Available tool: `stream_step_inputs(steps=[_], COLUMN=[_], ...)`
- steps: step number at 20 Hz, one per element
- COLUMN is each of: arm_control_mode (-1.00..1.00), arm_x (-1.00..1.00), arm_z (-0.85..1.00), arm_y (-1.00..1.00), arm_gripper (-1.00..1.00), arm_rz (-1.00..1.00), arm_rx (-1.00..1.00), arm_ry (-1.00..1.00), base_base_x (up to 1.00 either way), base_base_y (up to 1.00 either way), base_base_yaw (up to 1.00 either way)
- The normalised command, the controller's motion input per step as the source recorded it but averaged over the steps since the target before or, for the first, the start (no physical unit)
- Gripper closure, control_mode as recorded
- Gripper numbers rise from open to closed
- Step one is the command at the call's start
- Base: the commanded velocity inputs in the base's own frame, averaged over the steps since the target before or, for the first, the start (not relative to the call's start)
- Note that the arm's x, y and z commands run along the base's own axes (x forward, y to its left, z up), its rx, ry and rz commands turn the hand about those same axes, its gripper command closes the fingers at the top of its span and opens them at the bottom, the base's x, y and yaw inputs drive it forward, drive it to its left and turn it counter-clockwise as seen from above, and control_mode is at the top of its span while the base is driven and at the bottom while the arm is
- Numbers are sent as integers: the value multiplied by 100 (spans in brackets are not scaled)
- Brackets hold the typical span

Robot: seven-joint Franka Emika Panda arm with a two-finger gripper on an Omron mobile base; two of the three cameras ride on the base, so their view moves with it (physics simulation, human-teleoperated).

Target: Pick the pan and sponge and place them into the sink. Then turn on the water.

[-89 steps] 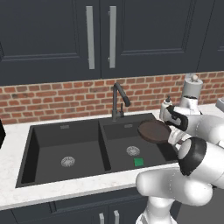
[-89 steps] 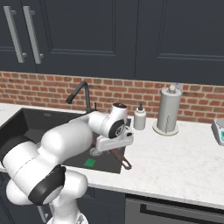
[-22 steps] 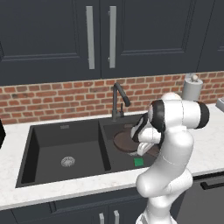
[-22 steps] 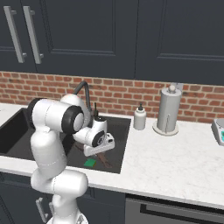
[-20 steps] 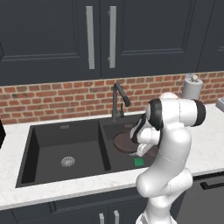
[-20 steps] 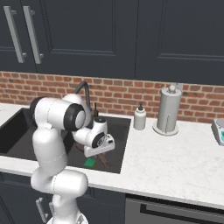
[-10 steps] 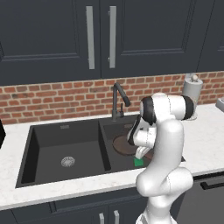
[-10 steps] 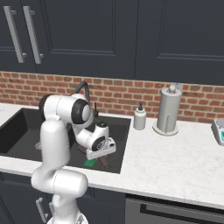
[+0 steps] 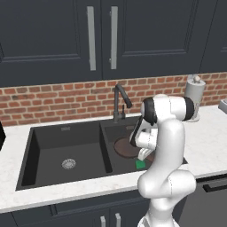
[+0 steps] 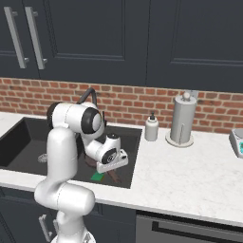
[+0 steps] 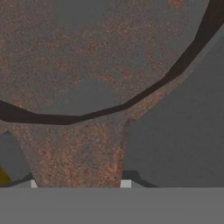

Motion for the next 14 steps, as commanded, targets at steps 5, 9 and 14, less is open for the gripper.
stream_step_inputs(steps=[5, 9, 14], arm_control_mode=[-100, -100, -100], arm_x=[2, 0, 0], arm_z=[-35, -4, -6], arm_y=[0, 0, 1], arm_gripper=[100, 100, 100], arm_rz=[0, 0, 0], arm_rx=[0, 0, 0], arm_ry=[-1, 0, 0], base_base_x=[0, 0, 0], base_base_y=[0, 0, 0], base_base_yaw=[0, 0, 0])
